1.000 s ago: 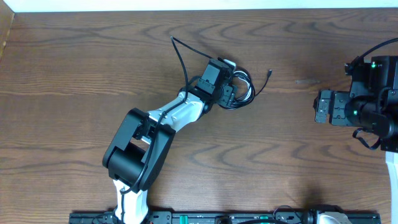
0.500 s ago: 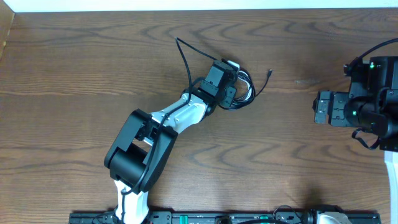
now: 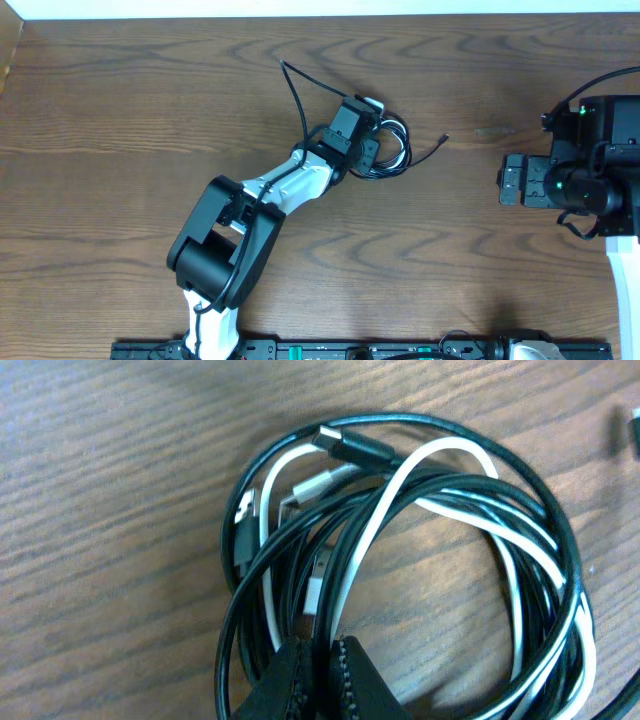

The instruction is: Untangle cables

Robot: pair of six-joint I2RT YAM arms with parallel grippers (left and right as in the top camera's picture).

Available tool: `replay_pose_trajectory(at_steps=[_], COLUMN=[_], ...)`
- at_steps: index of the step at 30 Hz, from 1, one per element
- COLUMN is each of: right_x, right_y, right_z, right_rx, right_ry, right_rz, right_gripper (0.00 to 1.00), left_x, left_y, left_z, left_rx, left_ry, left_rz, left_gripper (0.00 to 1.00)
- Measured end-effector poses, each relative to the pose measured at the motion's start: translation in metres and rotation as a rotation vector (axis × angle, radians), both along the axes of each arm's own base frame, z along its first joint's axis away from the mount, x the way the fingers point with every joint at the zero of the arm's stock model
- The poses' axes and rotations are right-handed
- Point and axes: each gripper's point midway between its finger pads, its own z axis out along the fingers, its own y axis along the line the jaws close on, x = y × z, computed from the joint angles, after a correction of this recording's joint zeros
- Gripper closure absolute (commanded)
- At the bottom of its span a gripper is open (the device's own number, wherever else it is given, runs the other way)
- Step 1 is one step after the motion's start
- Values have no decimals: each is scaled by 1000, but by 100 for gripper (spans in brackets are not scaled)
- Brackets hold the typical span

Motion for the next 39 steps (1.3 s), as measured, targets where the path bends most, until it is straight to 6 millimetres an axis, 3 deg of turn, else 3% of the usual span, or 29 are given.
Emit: replay_pose_trajectory(at_steps=[2, 5, 10, 12, 15, 24, 31, 39], right_x=[1, 4, 9, 12, 17, 28, 33, 21], right_y=[0, 3, 14, 20, 31, 68, 98, 146], right_z=[-4, -10, -22, -28, -39, -74, -77, -72], right_rx=[2, 18, 76, 106, 161, 354, 481, 555], right_ry=[3, 2, 1, -3, -10, -40, -70, -63], right_rz=[1, 8, 36, 51, 78, 206, 308, 481], right_gripper=[1, 1, 1, 1, 1, 1, 1, 1], left_x=[-2, -3, -8, -16, -31, -81, -114, -113], left_y=[2, 3, 8, 14, 24, 53, 53, 52], left_z=[5, 35, 134, 179, 230, 338, 377, 375], left_rx=[3, -14, -110, -161, -232, -416, -496, -491], left_ry=[3, -36, -195, -265, -335, -514, -588, -581], left_rz=[0, 6, 14, 21, 39, 57, 9, 8], left_gripper=[91, 91, 91, 91, 91, 91, 91, 91])
